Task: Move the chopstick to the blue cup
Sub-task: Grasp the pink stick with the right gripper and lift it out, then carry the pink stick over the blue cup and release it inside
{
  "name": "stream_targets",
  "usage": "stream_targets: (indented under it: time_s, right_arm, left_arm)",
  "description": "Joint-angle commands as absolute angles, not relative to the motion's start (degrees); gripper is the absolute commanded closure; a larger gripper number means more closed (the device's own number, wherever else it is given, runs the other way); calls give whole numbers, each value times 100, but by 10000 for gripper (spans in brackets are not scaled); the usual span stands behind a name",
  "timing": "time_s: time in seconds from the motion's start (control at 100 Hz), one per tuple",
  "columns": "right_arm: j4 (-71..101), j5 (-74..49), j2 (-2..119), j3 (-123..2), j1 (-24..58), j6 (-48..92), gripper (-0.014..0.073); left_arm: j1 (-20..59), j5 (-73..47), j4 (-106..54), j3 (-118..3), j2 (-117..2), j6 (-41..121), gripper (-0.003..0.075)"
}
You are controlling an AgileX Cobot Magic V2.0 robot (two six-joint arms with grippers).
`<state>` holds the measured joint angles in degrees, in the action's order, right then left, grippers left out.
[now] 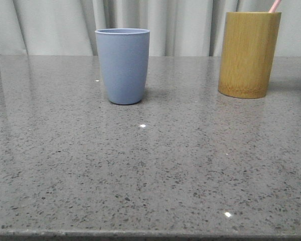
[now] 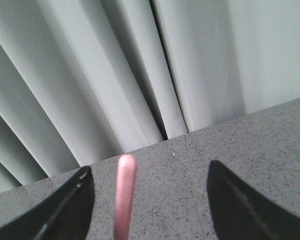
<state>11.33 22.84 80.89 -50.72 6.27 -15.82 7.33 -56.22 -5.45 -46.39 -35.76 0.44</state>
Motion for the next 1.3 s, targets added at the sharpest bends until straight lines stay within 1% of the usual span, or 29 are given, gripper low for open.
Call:
stream_targets:
  time_s: [0.0,0.34,0.54,0.68,0.78,1.06,1.13,1.29]
  right_arm:
    - [1093,2653,7921,-5273,630,-1570,188]
    - [1093,2755,7921,-5273,630,-1707,405]
    - [1093,2987,7921,-5273,643,-2155,530]
    - [1087,3162,7921,-5279,748,-2209,592]
    - [1054,3184,7914,-5337,835,-2209,613]
    - [732,2970,7840,-5984,1051,-2203,613]
    - [479,2710,7775,-6236,1057,-2203,613]
    - [54,1687,7652,-7000,1057,-2197,613]
  left_arm:
    - [724,-5252,-625,-4776,-3587,0,218]
    - [724,-5252,-625,-4776,-3587,0,218]
    - [724,-5252,-625,-4776,-3587,0,218]
    - [724,-5252,-625,-4776,-3587,0,218]
    - [724,-5252,-625,-4776,-3587,0,218]
    - [724,-5252,-625,-4776,-3587,0,218]
    - [724,-5252,-625,-4776,-3587,0,218]
    - [724,-5252,-625,-4776,-3587,0,218]
